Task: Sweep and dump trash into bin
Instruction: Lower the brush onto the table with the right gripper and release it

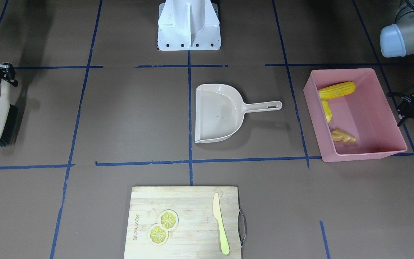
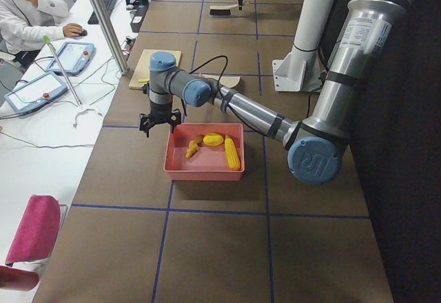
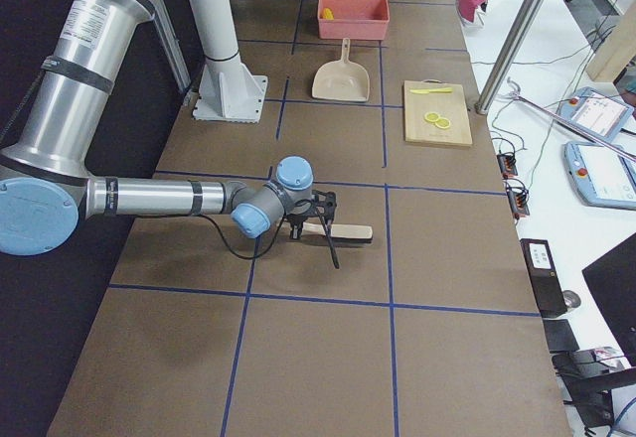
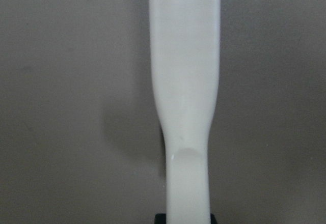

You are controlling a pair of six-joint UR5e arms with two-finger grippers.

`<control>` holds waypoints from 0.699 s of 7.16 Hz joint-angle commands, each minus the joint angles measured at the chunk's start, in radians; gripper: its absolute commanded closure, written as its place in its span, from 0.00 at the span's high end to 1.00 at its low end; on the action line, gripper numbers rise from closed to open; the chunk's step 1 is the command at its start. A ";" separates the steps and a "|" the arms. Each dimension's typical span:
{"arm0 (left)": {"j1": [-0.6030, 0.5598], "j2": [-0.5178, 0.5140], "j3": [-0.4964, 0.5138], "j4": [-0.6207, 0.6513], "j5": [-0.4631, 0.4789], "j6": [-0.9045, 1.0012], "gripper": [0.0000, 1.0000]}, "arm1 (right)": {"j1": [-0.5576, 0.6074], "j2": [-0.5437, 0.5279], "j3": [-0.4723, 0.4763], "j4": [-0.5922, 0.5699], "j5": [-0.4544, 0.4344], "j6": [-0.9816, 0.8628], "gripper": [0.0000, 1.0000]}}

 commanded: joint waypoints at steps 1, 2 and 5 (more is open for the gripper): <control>-0.001 0.000 -0.003 0.000 0.000 0.000 1.00 | -0.031 0.002 -0.009 0.000 -0.001 -0.003 0.19; -0.001 0.000 -0.003 0.000 0.001 0.000 0.99 | -0.035 0.002 -0.011 0.001 -0.001 -0.004 0.35; -0.001 0.002 -0.005 0.000 0.003 0.009 1.00 | -0.004 -0.001 0.014 0.008 -0.004 0.008 1.00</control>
